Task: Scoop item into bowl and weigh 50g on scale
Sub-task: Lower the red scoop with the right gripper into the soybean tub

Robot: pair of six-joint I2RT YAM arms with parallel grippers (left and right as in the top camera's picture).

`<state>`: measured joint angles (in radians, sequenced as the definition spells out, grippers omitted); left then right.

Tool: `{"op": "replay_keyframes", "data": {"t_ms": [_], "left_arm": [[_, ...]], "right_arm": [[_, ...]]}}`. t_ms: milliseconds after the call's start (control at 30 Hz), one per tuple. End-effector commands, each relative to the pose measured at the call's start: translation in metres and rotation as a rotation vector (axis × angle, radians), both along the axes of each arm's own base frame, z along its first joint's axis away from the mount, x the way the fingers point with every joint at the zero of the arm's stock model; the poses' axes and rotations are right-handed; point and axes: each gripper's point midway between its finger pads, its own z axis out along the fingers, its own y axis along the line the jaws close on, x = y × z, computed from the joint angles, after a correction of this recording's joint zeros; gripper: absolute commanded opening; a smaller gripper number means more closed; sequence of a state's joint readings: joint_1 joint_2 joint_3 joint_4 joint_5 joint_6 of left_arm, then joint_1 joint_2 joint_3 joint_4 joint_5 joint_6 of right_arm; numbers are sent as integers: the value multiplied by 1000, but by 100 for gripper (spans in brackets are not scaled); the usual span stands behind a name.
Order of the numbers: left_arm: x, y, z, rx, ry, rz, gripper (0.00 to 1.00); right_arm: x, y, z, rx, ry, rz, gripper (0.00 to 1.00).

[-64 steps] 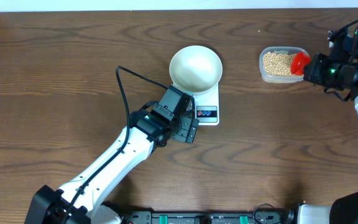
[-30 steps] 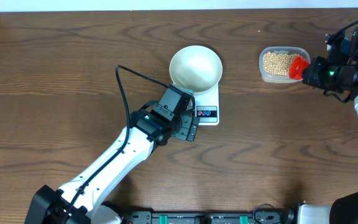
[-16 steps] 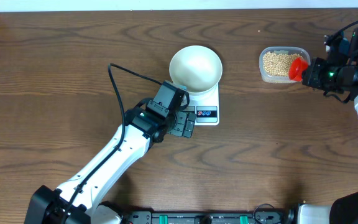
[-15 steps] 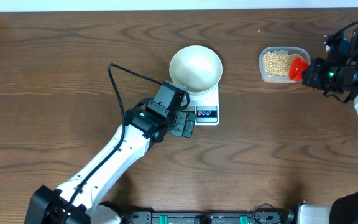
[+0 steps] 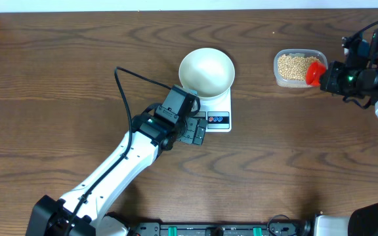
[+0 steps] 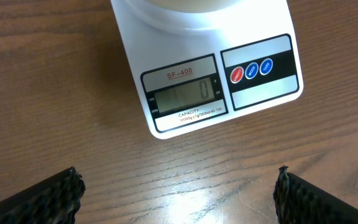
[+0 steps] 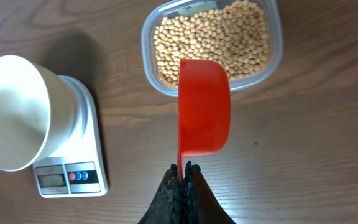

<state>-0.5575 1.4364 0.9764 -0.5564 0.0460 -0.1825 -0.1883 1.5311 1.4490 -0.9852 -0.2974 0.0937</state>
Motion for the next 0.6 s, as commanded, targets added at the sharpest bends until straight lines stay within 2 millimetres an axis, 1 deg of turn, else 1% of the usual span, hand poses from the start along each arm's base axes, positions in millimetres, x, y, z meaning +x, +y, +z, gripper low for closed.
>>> {"op": "replay_keyframes", "data": {"t_ms": [0, 200, 367, 567], "left_arm": [[0, 4, 0, 11, -8, 3, 100], [0, 4, 0, 11, -8, 3, 100], [0, 4, 0, 11, -8, 3, 100], [0, 4, 0, 11, -8, 3, 100]], "right_arm": [[3, -7, 13, -60, -22, 3, 1], [6, -12, 23, -84, -45, 0, 1], [7, -17, 20, -106, -37, -6, 1], [7, -17, 19, -111, -35, 4, 1]]}}
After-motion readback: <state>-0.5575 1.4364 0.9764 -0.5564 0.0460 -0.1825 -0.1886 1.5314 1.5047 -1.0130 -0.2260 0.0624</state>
